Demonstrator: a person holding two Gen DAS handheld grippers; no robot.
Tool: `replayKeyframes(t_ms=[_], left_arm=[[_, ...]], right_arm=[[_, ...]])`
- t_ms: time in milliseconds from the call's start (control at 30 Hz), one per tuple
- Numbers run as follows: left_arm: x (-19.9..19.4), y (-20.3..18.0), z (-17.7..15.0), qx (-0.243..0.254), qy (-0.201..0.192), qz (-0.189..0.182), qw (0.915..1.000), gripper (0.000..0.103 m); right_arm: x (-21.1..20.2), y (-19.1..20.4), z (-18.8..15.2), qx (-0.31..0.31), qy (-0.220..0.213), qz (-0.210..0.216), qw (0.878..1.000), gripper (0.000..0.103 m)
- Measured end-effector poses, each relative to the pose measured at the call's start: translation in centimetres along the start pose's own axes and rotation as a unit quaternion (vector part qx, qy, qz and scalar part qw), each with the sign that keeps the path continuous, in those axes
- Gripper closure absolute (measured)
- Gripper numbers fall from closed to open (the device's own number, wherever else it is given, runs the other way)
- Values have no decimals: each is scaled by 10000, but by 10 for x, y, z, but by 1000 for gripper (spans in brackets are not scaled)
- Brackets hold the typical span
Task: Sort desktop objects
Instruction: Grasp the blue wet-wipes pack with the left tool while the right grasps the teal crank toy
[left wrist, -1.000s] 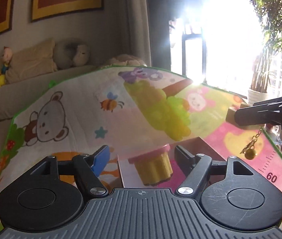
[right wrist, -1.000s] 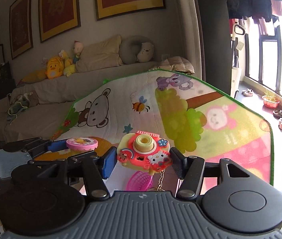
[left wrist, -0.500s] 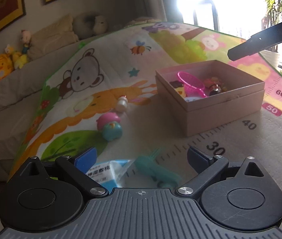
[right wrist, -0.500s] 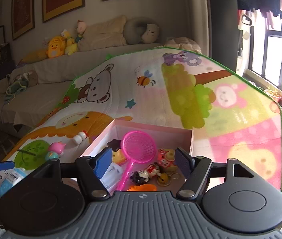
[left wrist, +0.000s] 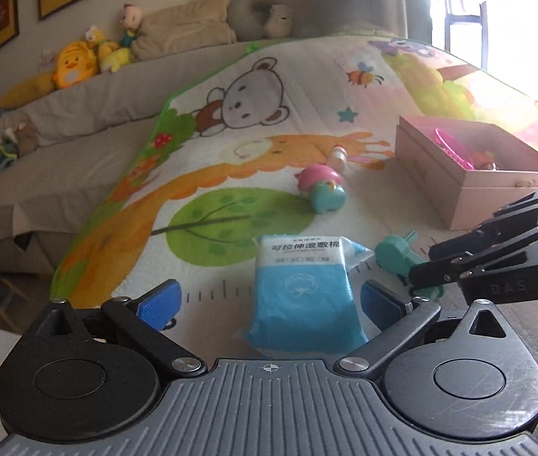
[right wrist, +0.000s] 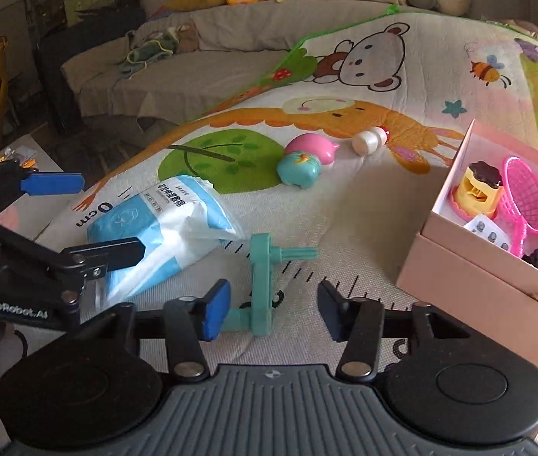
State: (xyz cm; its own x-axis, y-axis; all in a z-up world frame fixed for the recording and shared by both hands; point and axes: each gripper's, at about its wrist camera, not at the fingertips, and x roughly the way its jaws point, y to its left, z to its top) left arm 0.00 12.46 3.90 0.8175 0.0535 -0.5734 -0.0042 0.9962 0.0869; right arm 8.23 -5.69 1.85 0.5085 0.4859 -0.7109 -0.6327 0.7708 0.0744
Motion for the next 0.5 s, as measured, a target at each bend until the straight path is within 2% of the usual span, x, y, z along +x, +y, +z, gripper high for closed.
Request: replayKeyframes(t_ms=[33, 133, 267, 500], left_arm=[[0, -1, 0, -1, -1, -56, 10000, 0], [5, -7, 0, 58, 48, -133, 9999, 0], [24, -16, 2, 95, 209, -71, 9997, 0], [51, -23, 3, -168, 625, -86, 9979, 0]], right_arm=[[-1, -2, 0, 17, 19, 19, 10000, 81], [-9, -7, -8, -10, 52, -15, 10000, 84], [-32, -22, -26, 72, 120, -251, 9996, 85], [-76, -72, -67, 565, 53, -1249, 9905, 84]])
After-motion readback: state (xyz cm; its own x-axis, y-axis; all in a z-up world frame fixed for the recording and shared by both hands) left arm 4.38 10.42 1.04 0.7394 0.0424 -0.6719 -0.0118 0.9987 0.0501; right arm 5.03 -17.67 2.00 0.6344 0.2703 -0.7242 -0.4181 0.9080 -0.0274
